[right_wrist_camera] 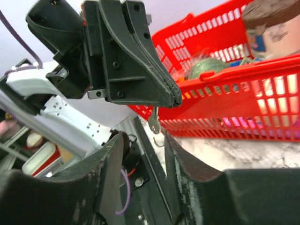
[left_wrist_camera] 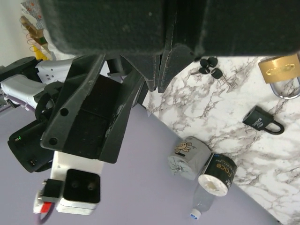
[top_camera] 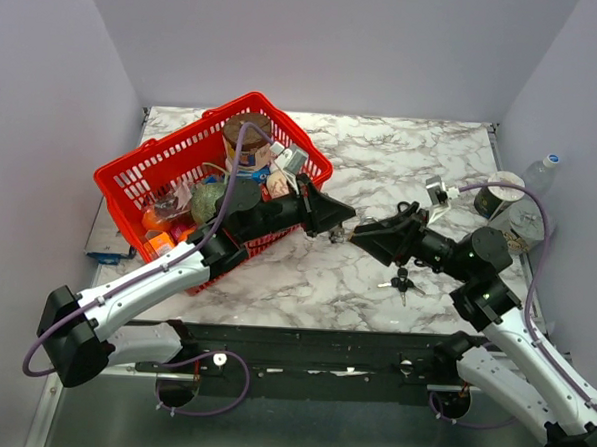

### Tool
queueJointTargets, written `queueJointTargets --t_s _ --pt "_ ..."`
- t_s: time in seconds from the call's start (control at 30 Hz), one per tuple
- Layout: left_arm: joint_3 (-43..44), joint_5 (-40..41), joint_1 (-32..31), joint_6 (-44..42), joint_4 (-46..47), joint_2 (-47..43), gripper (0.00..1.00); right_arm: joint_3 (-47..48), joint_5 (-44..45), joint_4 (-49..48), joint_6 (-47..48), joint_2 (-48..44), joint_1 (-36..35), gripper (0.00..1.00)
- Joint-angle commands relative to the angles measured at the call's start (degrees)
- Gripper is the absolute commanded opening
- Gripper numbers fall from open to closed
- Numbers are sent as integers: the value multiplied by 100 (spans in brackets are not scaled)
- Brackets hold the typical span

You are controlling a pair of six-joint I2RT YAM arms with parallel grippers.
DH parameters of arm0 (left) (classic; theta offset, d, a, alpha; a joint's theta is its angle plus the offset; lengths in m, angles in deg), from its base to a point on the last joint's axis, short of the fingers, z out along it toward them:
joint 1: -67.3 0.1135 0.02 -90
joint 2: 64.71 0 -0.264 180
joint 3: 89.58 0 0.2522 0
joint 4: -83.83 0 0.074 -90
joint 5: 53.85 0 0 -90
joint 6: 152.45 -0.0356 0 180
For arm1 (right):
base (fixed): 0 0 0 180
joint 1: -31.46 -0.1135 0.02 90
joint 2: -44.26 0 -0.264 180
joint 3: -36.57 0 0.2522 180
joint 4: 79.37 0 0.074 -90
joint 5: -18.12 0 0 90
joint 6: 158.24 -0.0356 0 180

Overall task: Unlock with the key
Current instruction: Adjust the key.

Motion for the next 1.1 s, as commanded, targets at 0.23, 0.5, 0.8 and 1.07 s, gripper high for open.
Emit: queueJointTargets --t_s 0.23,0.5,0.8,1.07 --pt "-19 285 -316 -260 799 80 0 190 -276 366 411 211 0 47" --pt "139 504 -466 -401 571 168 0 348 93 400 789 246 -395 52" --pt "104 601 -510 -418 518 106 0 523 287 567 1062 448 -519 45" --pt "113 645 -510 -392 474 62 0 453 322 603 1097 343 -519 11"
